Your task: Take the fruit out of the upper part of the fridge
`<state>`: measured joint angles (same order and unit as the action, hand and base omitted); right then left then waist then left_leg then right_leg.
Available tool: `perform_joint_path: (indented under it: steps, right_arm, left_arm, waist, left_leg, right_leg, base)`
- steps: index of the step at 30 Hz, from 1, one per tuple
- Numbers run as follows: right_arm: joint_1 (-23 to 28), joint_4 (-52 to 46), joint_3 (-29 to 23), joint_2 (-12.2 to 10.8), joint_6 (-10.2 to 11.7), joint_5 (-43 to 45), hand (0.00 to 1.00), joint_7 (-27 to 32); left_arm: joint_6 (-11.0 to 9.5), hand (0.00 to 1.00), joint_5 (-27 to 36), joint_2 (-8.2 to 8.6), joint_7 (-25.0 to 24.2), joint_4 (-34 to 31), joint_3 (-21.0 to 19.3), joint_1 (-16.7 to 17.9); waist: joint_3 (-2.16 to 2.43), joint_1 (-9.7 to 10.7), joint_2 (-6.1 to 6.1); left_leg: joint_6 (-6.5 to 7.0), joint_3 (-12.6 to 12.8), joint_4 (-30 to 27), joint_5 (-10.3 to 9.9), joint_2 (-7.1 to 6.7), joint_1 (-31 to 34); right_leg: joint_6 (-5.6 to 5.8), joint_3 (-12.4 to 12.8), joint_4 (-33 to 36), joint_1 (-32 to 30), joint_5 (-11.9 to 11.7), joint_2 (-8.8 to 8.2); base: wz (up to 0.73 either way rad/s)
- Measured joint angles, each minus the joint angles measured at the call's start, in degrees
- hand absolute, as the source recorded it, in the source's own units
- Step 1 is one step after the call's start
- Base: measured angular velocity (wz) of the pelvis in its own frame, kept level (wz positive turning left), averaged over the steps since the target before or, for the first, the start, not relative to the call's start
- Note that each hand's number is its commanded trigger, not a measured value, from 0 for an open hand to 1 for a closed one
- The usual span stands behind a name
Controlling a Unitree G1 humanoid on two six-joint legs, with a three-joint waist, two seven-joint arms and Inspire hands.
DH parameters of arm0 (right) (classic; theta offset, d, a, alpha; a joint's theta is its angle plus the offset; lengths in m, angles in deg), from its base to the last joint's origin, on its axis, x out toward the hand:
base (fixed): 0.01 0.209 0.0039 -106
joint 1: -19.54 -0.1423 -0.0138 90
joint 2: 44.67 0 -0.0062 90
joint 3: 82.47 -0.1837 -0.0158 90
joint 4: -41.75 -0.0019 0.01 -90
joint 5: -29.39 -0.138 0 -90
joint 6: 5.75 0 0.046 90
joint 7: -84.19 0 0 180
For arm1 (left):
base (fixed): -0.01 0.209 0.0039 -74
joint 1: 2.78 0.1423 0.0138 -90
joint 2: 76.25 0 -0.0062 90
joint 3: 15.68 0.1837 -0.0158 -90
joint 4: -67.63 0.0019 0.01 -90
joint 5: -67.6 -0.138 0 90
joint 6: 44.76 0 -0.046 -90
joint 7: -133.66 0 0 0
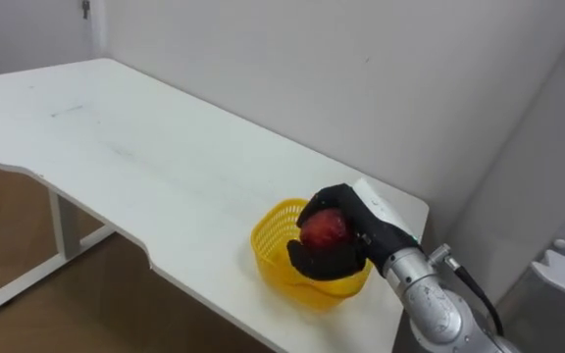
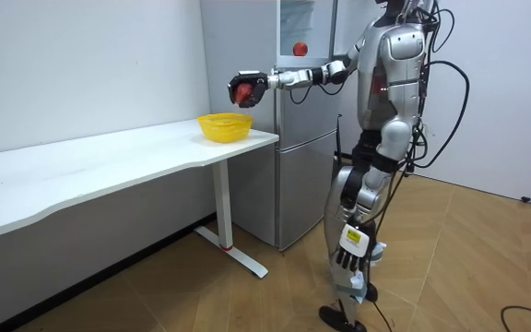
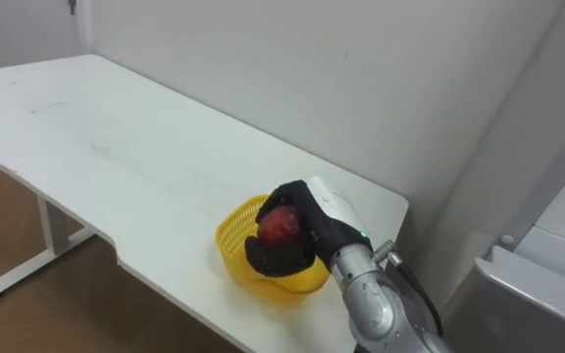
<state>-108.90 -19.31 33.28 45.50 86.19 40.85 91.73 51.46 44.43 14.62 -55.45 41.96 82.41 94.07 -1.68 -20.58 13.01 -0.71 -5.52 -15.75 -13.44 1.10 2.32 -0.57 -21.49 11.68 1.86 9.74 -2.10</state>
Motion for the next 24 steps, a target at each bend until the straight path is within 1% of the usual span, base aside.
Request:
perform_joint_path:
  steps: [8, 13, 24]
  right_arm:
    - [0.0, 0.0, 0.01, 0.36, 0.0, -0.71, 0.0, -0.12]
    - [-0.01, 0.0, 0.0, 0.89, -0.03, -0.52, 0.0, -0.12]
    - [0.0, 0.01, 0.0, 1.45, -0.36, -0.52, 0.0, -0.12]
  left_arm:
    - [0.33, 0.0, 0.17, -0.02, 0.19, -0.07, 0.09, 0.48]
    - [0.93, 0.0, 0.02, -0.09, 0.18, -0.11, 0.03, 0.54]
    - [1.02, 0.0, -0.01, -0.14, 0.12, -0.27, -0.05, 0.55]
  waist:
    - [0.02, 0.23, 0.02]
    - [0.05, 0.19, 0.08]
    - [0.03, 0.19, 0.05]
  left_leg:
    - [0.0, -0.19, -0.01, 0.0, 0.0, 0.01]
    - [0.0, -0.34, 0.03, -0.01, -0.01, 0.1]
    - [-0.01, -0.42, -0.12, -0.01, -0.01, 0.09]
  right_leg:
    - [0.01, -0.05, 0.0, 0.02, 0.01, 0.03]
    - [0.01, -0.47, 0.04, 0.03, 0.01, 0.03]
    - [0.01, -0.51, 0.05, 0.12, 0.01, 0.04]
  base:
    - [0.0]
    - [0.0]
    - [0.0]
